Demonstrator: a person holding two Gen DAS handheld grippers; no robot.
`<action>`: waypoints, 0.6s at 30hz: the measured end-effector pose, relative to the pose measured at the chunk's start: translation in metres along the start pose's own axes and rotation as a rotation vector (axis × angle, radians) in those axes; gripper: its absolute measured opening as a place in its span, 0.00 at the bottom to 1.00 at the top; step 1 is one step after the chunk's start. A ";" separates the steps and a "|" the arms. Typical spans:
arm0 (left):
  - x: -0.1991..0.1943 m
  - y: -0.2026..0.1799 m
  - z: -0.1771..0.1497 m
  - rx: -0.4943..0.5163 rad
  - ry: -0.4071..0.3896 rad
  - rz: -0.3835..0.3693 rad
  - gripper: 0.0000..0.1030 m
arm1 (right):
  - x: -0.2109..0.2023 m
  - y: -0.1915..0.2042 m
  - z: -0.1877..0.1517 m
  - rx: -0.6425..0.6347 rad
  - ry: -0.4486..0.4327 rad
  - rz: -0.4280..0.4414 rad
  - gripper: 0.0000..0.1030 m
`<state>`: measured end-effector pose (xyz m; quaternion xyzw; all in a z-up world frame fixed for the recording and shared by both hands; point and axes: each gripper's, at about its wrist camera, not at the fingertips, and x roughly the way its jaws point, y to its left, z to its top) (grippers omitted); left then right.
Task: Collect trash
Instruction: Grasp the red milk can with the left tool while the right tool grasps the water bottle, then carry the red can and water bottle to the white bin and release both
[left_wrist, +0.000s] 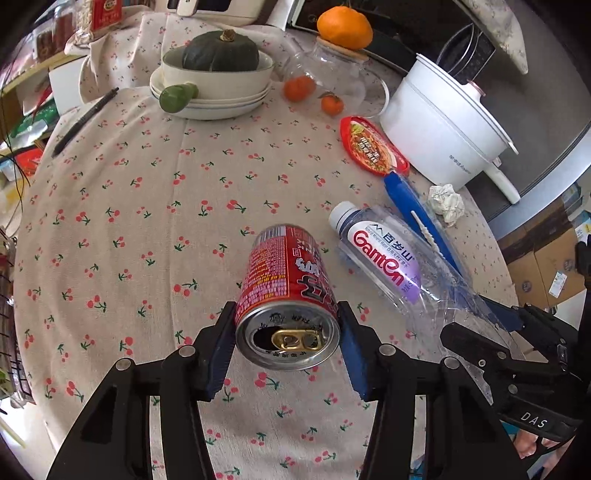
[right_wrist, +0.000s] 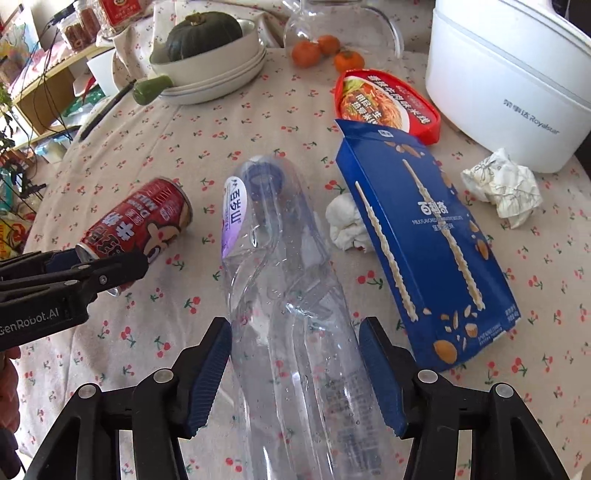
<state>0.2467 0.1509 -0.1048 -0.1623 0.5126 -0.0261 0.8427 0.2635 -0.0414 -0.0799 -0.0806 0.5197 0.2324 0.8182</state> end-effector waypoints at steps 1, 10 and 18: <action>-0.006 -0.003 -0.004 0.004 -0.005 -0.008 0.53 | -0.006 0.002 -0.003 0.003 -0.004 0.003 0.60; -0.058 -0.031 -0.047 0.051 -0.049 -0.050 0.53 | -0.064 -0.001 -0.039 0.046 -0.052 -0.007 0.58; -0.088 -0.055 -0.082 0.083 -0.068 -0.117 0.53 | -0.110 -0.029 -0.081 0.136 -0.087 -0.005 0.58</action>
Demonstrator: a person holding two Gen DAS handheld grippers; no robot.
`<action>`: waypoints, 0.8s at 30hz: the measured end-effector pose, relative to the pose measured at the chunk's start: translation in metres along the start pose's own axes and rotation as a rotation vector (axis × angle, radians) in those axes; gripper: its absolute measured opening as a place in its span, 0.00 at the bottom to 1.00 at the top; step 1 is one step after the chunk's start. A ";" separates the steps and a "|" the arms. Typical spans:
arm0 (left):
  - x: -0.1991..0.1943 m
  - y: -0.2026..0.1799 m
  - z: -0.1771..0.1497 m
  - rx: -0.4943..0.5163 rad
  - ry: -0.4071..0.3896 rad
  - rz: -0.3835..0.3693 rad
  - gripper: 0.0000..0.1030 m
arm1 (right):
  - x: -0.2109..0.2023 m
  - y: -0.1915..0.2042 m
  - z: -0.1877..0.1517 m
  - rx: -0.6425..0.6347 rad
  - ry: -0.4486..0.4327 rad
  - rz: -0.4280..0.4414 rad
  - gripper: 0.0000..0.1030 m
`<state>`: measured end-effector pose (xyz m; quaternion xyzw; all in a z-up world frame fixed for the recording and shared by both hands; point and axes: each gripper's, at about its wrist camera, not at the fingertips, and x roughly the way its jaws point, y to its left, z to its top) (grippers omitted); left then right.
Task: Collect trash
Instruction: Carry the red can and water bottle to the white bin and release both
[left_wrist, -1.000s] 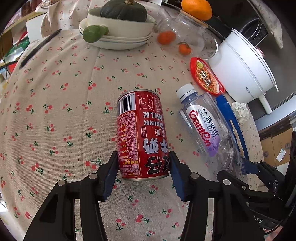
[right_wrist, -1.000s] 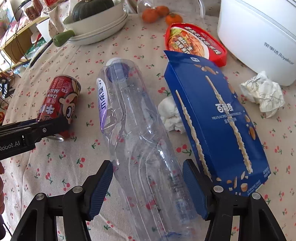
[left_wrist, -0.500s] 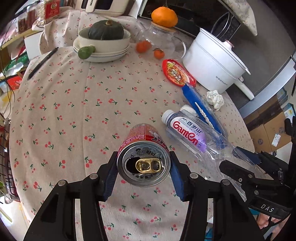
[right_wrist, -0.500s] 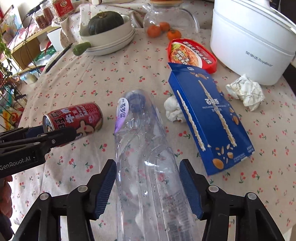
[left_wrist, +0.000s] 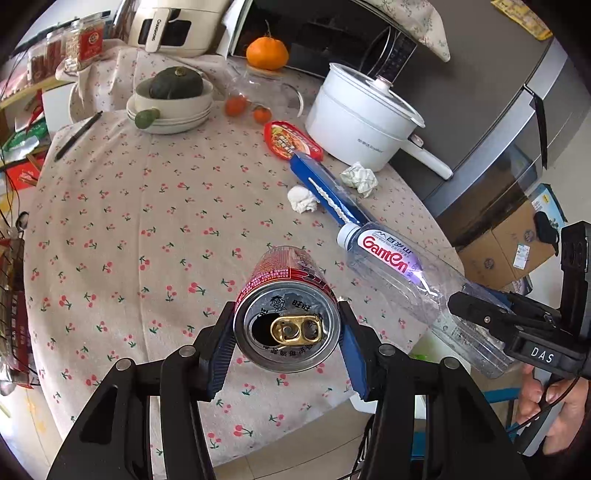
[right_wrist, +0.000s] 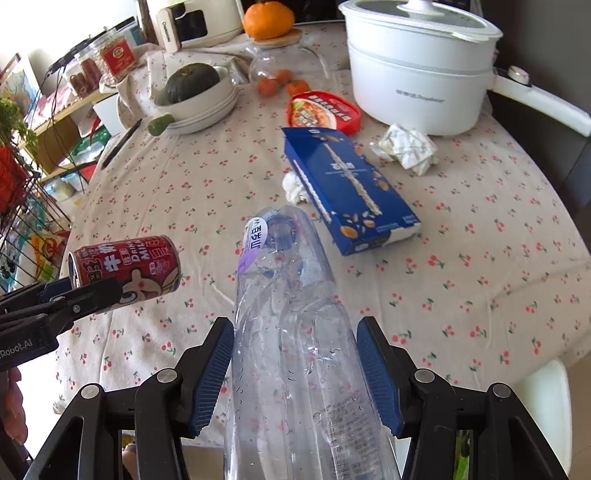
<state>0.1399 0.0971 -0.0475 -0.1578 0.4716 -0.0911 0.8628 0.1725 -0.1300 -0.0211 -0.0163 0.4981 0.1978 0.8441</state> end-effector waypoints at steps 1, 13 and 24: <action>-0.002 -0.004 -0.003 0.006 -0.001 -0.008 0.53 | -0.006 -0.005 -0.004 0.014 -0.005 0.000 0.58; 0.008 -0.085 -0.034 0.151 0.061 -0.170 0.53 | -0.082 -0.104 -0.074 0.156 -0.053 -0.024 0.58; 0.059 -0.168 -0.060 0.301 0.163 -0.216 0.53 | -0.091 -0.214 -0.152 0.327 0.082 -0.157 0.59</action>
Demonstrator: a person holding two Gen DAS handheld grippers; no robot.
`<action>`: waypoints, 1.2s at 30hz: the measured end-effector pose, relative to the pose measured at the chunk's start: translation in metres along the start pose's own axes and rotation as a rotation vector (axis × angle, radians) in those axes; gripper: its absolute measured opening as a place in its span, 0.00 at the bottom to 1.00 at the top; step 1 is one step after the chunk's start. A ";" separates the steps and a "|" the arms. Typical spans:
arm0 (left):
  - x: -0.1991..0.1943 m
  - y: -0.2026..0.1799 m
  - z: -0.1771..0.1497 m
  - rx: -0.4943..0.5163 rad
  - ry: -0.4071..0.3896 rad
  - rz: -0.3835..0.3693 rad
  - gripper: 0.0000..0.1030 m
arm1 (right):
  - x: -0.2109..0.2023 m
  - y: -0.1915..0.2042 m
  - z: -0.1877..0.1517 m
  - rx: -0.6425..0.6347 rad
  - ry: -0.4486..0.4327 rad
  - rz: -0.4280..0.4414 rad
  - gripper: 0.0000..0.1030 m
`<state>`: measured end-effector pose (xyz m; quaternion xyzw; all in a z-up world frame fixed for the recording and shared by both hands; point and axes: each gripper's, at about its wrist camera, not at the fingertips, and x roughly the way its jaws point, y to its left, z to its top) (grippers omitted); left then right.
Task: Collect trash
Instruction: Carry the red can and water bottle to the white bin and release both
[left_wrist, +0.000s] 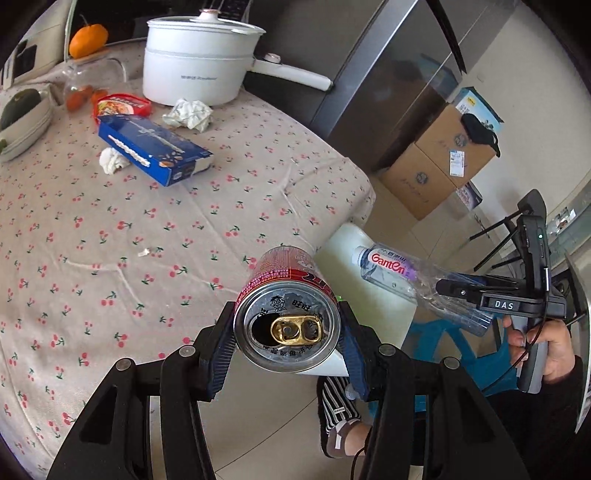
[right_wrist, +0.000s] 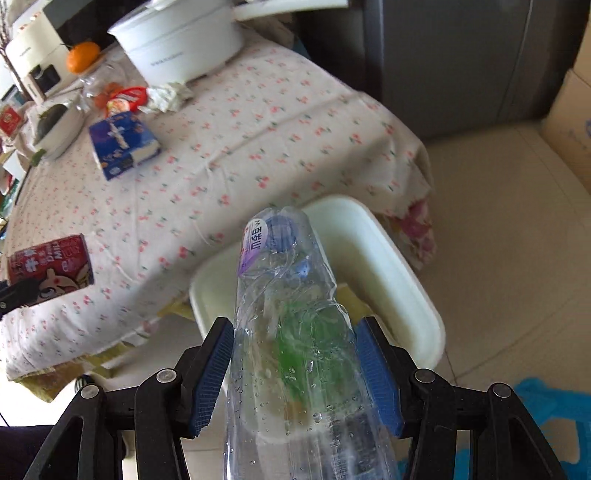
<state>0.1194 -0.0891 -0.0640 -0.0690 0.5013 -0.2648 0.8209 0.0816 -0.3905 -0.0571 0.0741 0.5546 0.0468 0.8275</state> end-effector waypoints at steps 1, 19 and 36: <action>0.006 -0.004 0.001 0.007 0.008 -0.004 0.53 | 0.008 -0.007 -0.002 0.008 0.027 -0.017 0.59; 0.083 -0.046 0.003 0.101 0.128 -0.024 0.53 | 0.072 -0.047 0.008 0.070 0.186 -0.049 0.66; 0.150 -0.088 -0.004 0.269 0.173 0.017 0.54 | 0.045 -0.063 0.001 0.110 0.130 -0.093 0.67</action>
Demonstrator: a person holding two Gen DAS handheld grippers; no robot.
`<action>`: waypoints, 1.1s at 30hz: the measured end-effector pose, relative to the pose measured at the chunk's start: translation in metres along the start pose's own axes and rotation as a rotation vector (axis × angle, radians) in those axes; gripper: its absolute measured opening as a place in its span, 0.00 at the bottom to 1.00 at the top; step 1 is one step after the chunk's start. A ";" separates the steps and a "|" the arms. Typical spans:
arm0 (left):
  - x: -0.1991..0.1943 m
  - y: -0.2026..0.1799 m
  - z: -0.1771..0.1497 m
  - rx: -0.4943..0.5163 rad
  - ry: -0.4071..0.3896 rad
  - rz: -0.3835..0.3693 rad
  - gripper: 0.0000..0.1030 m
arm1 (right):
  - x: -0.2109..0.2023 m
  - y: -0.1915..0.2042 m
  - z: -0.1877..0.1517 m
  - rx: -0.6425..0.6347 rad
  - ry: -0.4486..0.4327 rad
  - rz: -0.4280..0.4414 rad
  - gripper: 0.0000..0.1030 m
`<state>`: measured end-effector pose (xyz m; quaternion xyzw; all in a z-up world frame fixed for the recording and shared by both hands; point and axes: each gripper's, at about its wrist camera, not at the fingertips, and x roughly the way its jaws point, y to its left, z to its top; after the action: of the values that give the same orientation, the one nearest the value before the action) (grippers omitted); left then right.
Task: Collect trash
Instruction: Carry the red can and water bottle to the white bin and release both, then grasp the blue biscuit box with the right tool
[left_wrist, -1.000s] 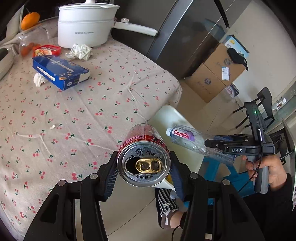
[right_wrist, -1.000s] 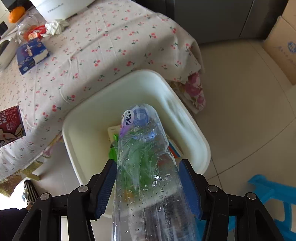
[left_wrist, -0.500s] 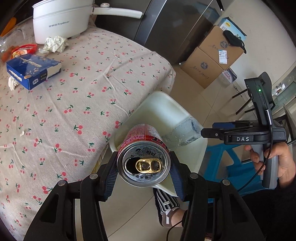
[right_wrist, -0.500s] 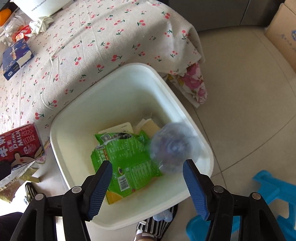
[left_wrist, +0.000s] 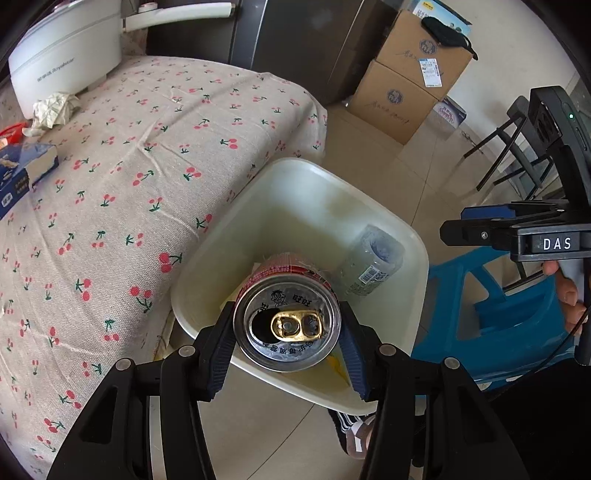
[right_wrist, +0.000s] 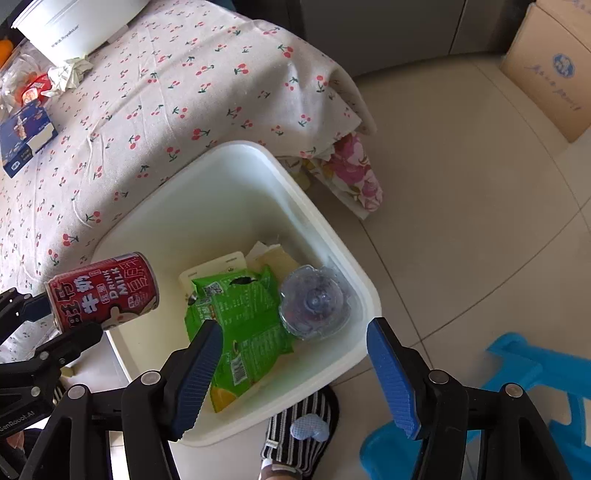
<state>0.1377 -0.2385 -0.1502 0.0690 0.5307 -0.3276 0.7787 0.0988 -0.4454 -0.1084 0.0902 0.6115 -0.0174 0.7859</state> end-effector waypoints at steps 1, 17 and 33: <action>-0.001 -0.002 0.000 0.009 -0.006 0.005 0.55 | -0.001 0.000 0.000 0.002 -0.003 -0.001 0.68; -0.052 0.019 -0.016 0.019 -0.069 0.133 0.83 | -0.014 0.012 0.001 0.012 -0.041 -0.004 0.72; -0.152 0.119 -0.061 -0.219 -0.184 0.282 0.99 | -0.020 0.101 0.012 -0.096 -0.083 -0.005 0.80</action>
<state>0.1257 -0.0526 -0.0726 0.0272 0.4750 -0.1606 0.8648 0.1190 -0.3498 -0.0738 0.0501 0.5789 0.0063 0.8138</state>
